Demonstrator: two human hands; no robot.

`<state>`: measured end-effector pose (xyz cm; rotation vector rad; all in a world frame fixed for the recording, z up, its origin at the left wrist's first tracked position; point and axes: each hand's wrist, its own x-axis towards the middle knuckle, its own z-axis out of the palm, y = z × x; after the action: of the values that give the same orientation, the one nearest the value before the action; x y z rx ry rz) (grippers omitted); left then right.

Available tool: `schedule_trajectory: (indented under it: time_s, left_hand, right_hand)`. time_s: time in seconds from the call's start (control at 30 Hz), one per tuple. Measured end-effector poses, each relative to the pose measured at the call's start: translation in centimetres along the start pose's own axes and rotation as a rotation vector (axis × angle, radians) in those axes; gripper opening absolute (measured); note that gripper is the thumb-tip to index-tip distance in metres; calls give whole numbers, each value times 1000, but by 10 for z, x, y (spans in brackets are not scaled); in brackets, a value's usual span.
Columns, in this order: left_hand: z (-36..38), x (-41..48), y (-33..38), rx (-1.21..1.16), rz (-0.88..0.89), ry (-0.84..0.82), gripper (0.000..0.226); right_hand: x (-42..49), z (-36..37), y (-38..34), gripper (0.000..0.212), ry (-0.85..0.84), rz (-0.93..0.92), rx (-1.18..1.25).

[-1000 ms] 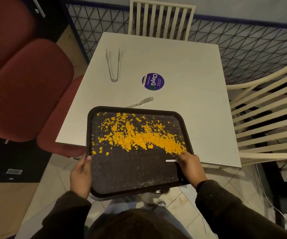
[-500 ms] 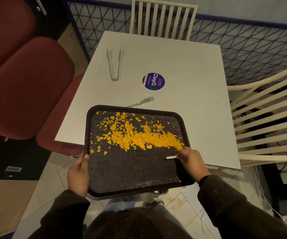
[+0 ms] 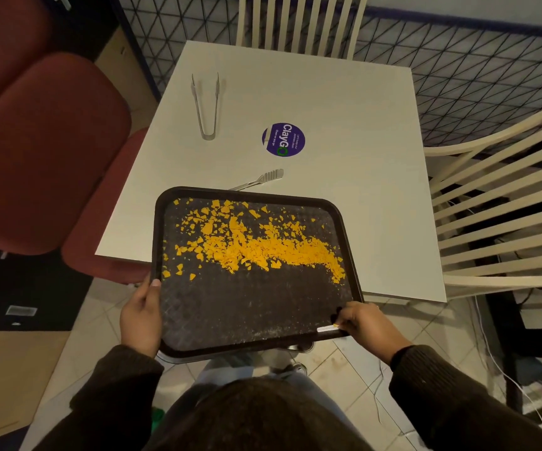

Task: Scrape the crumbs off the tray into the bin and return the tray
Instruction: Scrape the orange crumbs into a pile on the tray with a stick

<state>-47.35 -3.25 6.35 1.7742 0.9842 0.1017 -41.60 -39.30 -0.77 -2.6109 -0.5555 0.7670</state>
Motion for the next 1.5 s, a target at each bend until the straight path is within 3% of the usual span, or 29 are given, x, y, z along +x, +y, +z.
schedule_trajectory:
  time_s: [0.23,0.57,0.93,1.2,1.5]
  left_hand:
    - [-2,1,1,-1,-26,-10,37]
    - [-3,-3,5,32,1,-2,35]
    - [-5,7,1,68,35,0,37]
    - [-8,7,6,99,35,-40,37]
    - [-9,10,3,87,41,-53,33]
  right_hand:
    - [0,1,7,10,137,-75,-66]
    - [63,-11,-6,9,352,112,48]
    - [11,-9,6,10,125,-79,-46]
    - [36,7,14,12,278,59,-41]
    - [95,-27,-1,5,321,20,-27]
